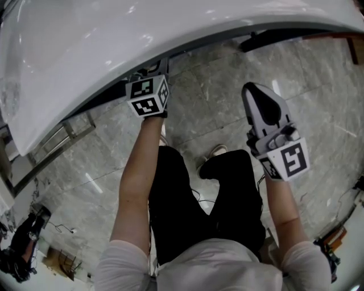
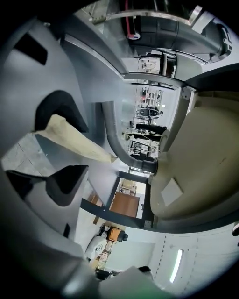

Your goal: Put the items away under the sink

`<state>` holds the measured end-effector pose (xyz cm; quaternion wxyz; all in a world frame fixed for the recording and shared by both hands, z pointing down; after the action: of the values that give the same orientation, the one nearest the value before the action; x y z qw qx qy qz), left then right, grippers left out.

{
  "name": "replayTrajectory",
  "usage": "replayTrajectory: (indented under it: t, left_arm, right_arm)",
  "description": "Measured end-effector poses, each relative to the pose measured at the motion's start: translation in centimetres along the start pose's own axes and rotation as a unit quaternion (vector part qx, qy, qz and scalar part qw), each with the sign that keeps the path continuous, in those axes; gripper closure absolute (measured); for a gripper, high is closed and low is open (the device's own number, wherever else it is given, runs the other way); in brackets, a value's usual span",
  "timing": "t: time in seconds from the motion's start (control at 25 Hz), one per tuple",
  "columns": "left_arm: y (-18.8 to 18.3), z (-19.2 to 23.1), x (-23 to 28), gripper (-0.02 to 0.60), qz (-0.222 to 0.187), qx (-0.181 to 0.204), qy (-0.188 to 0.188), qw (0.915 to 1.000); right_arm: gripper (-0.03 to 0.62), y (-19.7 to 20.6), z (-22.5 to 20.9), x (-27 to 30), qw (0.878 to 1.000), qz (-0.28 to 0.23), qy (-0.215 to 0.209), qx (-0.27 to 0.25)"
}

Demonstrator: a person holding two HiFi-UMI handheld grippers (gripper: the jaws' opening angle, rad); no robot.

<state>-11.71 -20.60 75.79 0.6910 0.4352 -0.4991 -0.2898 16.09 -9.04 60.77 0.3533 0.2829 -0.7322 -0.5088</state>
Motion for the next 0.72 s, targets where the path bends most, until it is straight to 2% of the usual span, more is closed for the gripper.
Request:
replayTrajectory:
  t: [0.16,0.28,0.44,0.48,0.52,0.6,0.64,0.72]
  left_arm:
    - [0.0,0.2,-1.9,0.319,-0.004,0.023,-0.032,0.9992]
    - [0.3,0.1,-4.4,0.314,-0.001,0.049,-0.05,0.9975]
    - [-0.1,-0.9,-8.3,0.318,0.009,0.052,-0.056,0.997]
    - [-0.5,-1.2,-9.3,0.335,0.013,0.052,-0.054,0.9971]
    - [-0.9,-1.7,-10.2,0.388,0.016,0.051,-0.05,0.9973]
    - [-1.7,-2.9,-12.4,0.533,0.018,0.048,-0.035,0.9981]
    - [-2.2,-3.7,-13.4,0.578,0.016,0.045,-0.026,0.9985]
    - [-3.6,-5.0,-14.9,0.578,0.009,0.033,-0.011,0.9993]
  right_arm:
    - [0.55,-0.8,0.6,-0.5,1.0,-0.006,-0.011,0.018]
    - [0.55,-1.6,0.9,-1.3,1.0,0.005,-0.009,0.026]
    - [0.551,-3.6,2.2,-2.6,0.999,0.021,-0.011,0.034]
    - [0.551,-4.4,2.7,-2.8,0.999,0.021,-0.013,0.035]
    - [0.551,-5.2,3.3,-3.2,0.999,0.021,-0.015,0.035]
    - [0.551,-6.9,4.6,-4.1,0.999,0.022,-0.017,0.033]
    - [0.55,-7.7,5.2,-4.6,0.999,0.022,-0.019,0.03]
    - [0.551,-9.4,5.9,-5.6,0.999,0.023,-0.019,0.026]
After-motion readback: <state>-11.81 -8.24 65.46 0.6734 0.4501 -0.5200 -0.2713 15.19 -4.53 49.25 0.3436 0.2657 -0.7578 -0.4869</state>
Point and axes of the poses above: the fingertips, and each gripper's own axes: x forward along the fingers, z to its left, y out of its underside, the point moved 10 cm from there along -x, backward along the fingers, and after that the axes turned 5 degrees about x, right-handed, at the moved point
